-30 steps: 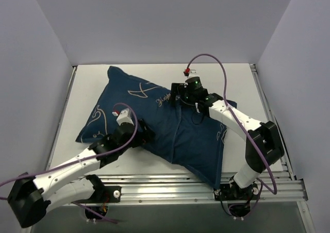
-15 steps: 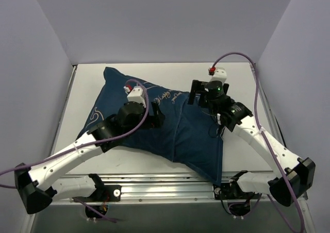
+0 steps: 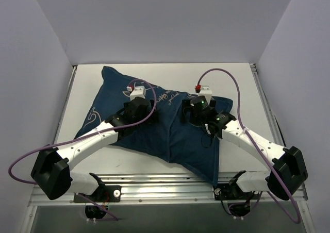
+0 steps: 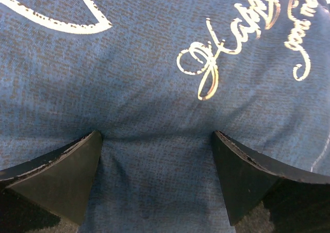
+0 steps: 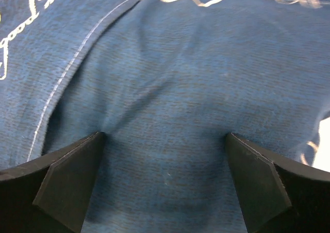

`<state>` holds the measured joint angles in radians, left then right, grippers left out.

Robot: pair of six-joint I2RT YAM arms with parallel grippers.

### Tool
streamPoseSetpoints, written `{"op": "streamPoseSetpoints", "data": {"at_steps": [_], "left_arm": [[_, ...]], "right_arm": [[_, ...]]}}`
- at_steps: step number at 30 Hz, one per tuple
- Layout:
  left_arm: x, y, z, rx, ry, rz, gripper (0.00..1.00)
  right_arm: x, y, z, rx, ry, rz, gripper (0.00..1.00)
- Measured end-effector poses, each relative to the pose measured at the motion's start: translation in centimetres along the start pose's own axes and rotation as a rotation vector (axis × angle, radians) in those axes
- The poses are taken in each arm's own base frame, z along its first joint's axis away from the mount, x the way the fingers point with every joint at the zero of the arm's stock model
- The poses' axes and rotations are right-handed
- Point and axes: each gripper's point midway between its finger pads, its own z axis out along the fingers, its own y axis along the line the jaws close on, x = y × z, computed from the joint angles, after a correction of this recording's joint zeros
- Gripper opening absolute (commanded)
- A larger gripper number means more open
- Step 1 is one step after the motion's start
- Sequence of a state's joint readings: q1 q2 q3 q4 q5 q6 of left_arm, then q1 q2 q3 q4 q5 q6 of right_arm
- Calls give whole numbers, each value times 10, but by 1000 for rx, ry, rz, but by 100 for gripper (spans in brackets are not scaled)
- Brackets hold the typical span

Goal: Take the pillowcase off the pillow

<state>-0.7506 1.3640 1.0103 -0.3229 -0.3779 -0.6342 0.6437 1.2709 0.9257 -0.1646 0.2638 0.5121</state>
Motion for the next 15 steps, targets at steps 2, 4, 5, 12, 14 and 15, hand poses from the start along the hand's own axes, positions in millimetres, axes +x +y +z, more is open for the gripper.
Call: {"op": "streamPoseSetpoints", "data": {"at_steps": [2,4,5,12,14,15], "left_arm": [[7,3,2,0,1,-19,98],[12,6,3,6,-7,-44,99],[15,7,3,8,-8,-54,99],[19,8,2,19,-23,-104,85],[19,9,3,18,-22,-109,69],[20,8,2,19,-20,-114,61]], "right_arm": [[4,9,2,-11,7,-18,100],[4,17,3,-12,5,-37,100],[4,20,4,-13,3,-45,100],[0,41,8,-5,-11,-83,100],[0,45,7,-3,-10,-96,100],[0,48,5,-3,-11,-103,100]]}}
